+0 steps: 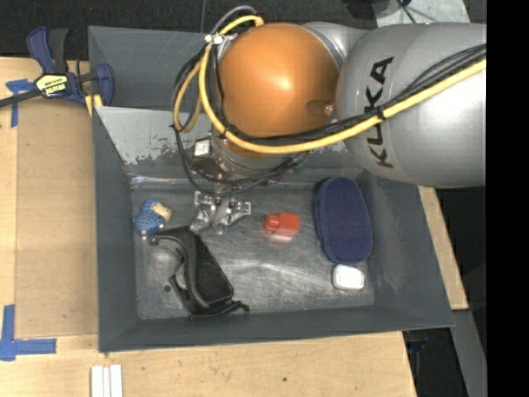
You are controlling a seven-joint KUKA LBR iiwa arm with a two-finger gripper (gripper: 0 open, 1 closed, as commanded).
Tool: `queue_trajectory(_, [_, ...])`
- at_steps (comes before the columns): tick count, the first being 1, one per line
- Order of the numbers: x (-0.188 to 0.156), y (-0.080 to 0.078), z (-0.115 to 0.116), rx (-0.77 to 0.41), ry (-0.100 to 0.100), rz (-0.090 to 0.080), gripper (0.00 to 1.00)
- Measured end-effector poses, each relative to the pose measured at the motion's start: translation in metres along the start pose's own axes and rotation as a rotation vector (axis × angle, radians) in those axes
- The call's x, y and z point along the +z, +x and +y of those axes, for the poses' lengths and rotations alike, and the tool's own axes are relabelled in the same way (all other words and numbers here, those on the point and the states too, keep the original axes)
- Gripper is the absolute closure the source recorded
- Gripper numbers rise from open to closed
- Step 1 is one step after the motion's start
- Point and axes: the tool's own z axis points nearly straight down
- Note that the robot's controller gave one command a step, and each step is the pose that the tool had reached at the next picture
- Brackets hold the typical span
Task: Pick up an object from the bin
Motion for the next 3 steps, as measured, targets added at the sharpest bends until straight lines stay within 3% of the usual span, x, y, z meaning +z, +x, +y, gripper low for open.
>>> queue_trajectory(1, [0.005, 0.001, 0.002, 0.0, -0.008, 0.004, 0.0])
queue_trajectory(2, [0.131, -0.036, -0.023, 0.166, -0.001, 0.005, 0.0])
queue_trajectory(3, [0.138, -0.036, -0.03, 0.069, 0.012, -0.004, 0.0])
